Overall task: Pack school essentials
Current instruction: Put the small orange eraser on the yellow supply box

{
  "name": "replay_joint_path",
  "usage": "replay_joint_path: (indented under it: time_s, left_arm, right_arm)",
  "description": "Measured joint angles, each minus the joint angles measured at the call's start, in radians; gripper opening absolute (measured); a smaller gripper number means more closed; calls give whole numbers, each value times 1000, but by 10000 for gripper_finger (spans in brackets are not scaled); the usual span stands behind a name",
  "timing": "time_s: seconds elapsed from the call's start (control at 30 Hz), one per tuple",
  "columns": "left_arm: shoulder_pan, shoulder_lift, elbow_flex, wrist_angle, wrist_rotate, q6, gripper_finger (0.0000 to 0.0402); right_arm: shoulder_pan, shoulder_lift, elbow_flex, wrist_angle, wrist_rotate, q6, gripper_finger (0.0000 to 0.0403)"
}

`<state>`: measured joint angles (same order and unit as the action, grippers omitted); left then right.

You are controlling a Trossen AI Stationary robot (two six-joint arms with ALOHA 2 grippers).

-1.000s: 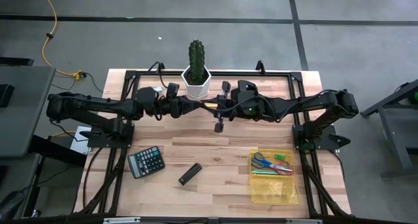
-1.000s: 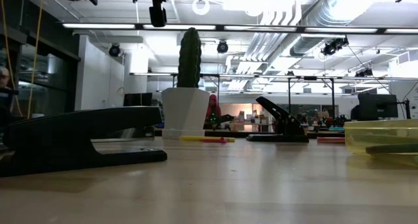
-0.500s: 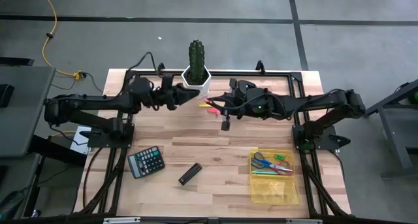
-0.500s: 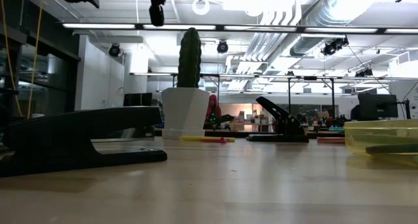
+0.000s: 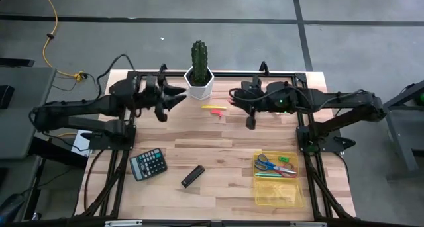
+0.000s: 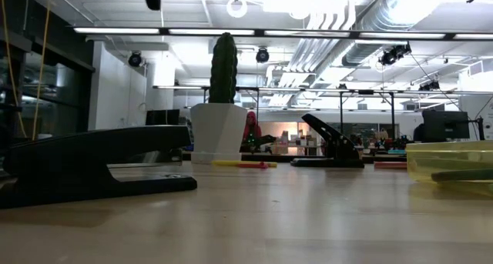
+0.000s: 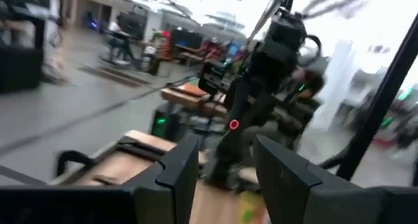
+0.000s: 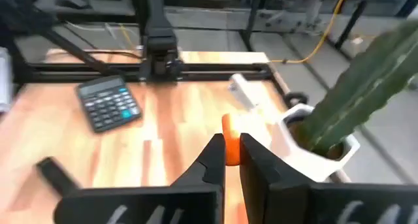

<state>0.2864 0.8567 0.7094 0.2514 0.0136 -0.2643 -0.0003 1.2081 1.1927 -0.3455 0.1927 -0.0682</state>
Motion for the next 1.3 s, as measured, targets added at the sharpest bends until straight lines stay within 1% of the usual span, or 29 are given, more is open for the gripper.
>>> replay_joint_path:
  time_s: [0.1,0.17,0.23,0.33,0.43,0.6,0.8,0.87,0.93,1.07,1.2,1.3]
  left_arm:
    - [-97,-28,-1,-73,-119,111,136]
    - [-161,-27,-1,-79,-179,171,136]
    - [-216,-27,-1,-67,-224,220,136]
    - [-277,-26,-1,-61,-290,242,136]
    - [-306,-19,-1,-59,-355,242,136]
    - [-310,-20,-1,-34,-373,242,136]
    - [-310,-20,-1,-19,-373,242,136]
    - [-310,-20,-1,-19,-373,242,136]
    - [-310,-20,-1,-20,-373,242,136]
    - [-309,-20,-1,-21,-373,242,136]
    - [-309,-19,-1,-23,-386,242,136]
    - [-308,-19,-1,-23,-391,242,136]
  right_arm:
    - [-2,-64,-88,31,-26,55,4]
    - [-2,-108,-160,76,-31,95,5]
    - [0,-146,-231,144,-59,117,6]
    - [1,-194,-320,280,-98,149,6]
    - [1,-218,-369,358,-101,166,6]
    - [1,-228,-377,367,-107,141,6]
    - [1,-228,-377,358,-159,139,7]
    - [1,-228,-377,329,-183,145,7]
    - [1,-228,-377,269,-217,194,7]
    - [30,-226,-377,47,-246,337,7]
    - [120,-209,-383,-221,-255,465,7]
    - [212,-201,-446,-303,-276,584,7]
